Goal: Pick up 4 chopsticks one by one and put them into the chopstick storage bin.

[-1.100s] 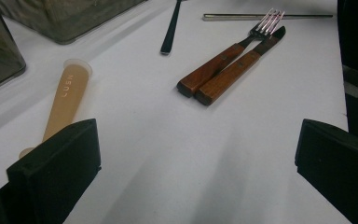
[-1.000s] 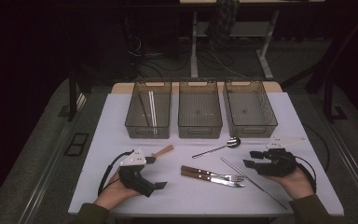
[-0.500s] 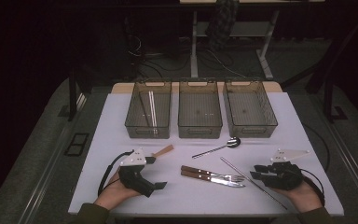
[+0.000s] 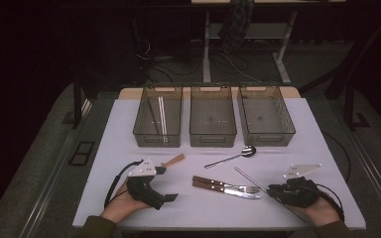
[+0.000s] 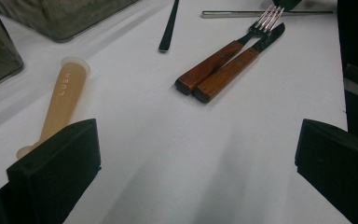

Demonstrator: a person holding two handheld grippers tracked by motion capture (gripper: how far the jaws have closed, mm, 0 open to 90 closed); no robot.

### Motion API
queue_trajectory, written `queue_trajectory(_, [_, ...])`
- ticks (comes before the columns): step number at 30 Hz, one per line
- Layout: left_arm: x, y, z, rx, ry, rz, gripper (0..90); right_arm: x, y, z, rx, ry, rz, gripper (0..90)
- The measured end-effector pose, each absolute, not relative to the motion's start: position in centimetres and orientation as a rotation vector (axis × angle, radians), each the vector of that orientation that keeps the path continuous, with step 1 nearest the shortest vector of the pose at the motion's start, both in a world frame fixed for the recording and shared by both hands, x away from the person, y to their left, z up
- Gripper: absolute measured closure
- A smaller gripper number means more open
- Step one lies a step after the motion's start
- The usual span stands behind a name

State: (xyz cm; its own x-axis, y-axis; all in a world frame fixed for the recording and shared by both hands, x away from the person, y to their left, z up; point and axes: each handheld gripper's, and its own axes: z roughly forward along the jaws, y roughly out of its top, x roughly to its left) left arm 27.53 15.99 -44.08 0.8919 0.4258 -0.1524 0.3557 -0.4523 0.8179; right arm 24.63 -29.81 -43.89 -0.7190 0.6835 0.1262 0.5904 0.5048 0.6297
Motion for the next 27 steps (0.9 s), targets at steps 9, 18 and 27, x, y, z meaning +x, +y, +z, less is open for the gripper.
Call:
queue_trajectory(9, [27.52,15.95,-44.09,2.086,0.564,0.092,0.0,24.55,-29.39,-44.37,1.072,2.614,0.968,83.4])
queue_trajectory(18, [27.54,15.94,-44.12,2.086,0.564,0.092,0.0,24.49,-29.49,-44.52,1.064,2.608,0.985,84.6])
queue_trajectory(27, [27.54,15.95,-44.11,2.086,0.564,0.092,0.0,24.56,-29.39,-44.36,1.084,2.609,0.974,85.1])
